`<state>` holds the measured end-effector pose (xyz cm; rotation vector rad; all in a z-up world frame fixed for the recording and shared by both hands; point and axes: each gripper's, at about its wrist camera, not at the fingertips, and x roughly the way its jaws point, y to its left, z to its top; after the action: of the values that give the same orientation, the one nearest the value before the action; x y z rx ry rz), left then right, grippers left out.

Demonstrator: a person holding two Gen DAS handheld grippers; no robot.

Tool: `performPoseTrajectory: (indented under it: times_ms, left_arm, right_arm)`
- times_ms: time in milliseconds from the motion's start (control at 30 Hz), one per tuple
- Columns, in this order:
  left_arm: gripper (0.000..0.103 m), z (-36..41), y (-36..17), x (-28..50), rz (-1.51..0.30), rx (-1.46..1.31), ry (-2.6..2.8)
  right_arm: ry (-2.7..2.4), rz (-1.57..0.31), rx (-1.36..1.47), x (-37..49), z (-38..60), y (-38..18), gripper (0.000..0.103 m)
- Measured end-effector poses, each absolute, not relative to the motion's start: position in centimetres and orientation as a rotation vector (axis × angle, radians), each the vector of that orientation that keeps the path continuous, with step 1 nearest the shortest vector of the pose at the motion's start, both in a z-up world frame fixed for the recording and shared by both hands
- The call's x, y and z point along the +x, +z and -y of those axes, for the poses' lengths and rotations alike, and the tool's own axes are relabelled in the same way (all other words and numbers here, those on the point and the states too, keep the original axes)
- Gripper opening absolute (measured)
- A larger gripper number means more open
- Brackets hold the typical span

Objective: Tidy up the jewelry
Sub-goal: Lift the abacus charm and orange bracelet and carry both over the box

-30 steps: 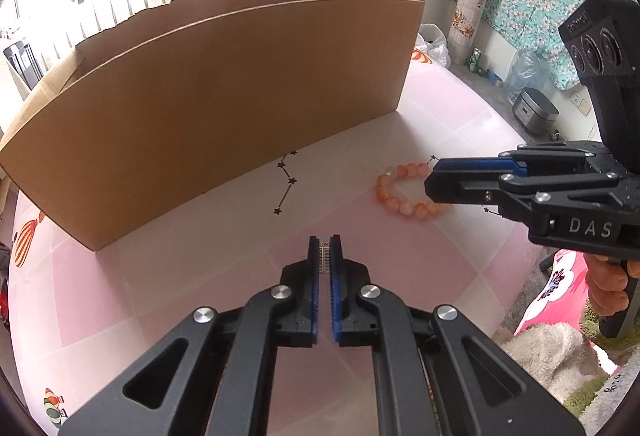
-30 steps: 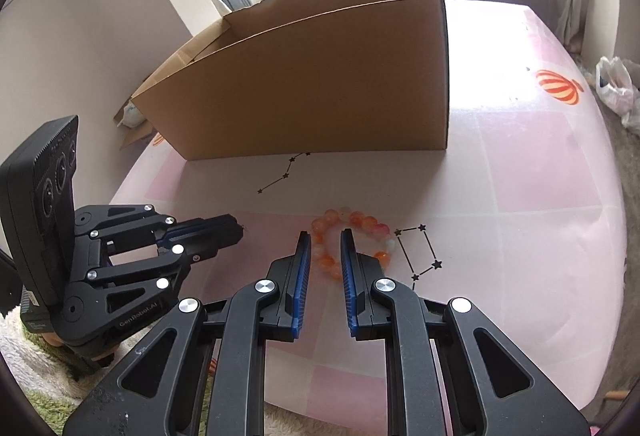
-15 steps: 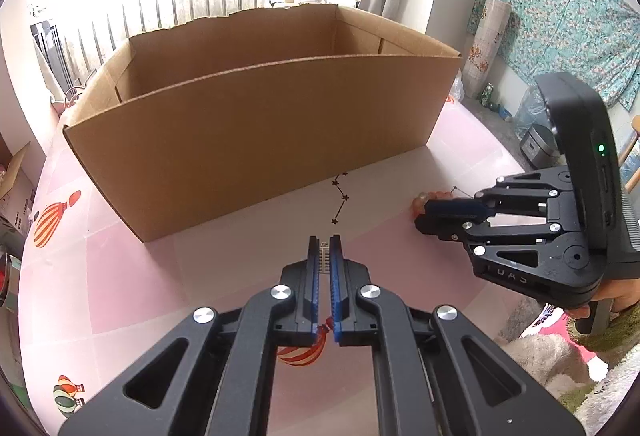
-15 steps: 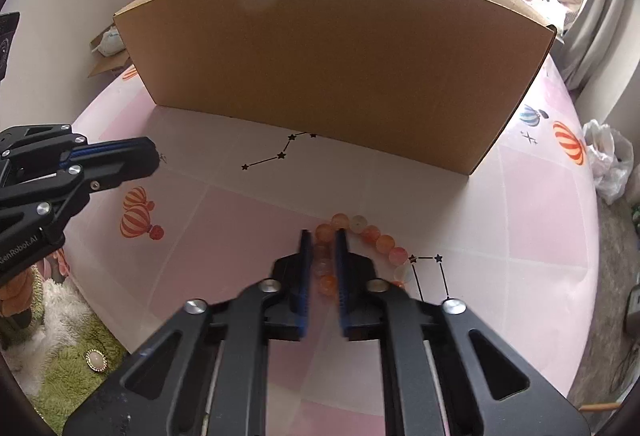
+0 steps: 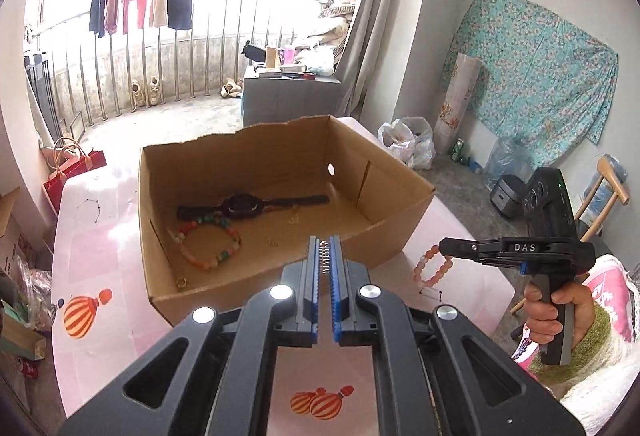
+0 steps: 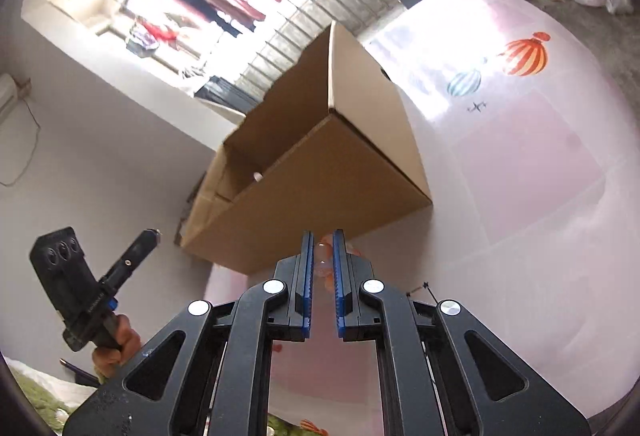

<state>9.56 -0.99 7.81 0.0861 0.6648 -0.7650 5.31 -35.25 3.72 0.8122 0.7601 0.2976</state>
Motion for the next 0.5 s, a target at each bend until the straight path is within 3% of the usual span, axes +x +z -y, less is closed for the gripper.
performPoseTrajectory:
  times_ms: [200,500]
  left_arm:
    - [0.004,1.6,9.2,14.3,-0.729,0.077,-0.758]
    - [0.005,4.9,3.5,22.2,-1.098,0.124,-0.76]
  right_arm:
    - [0.304,-0.626,0.766,5.5,36.3,8.9,0.007]
    - [0.383,-0.538,0.694,10.1,36.2,12.8,0.007]
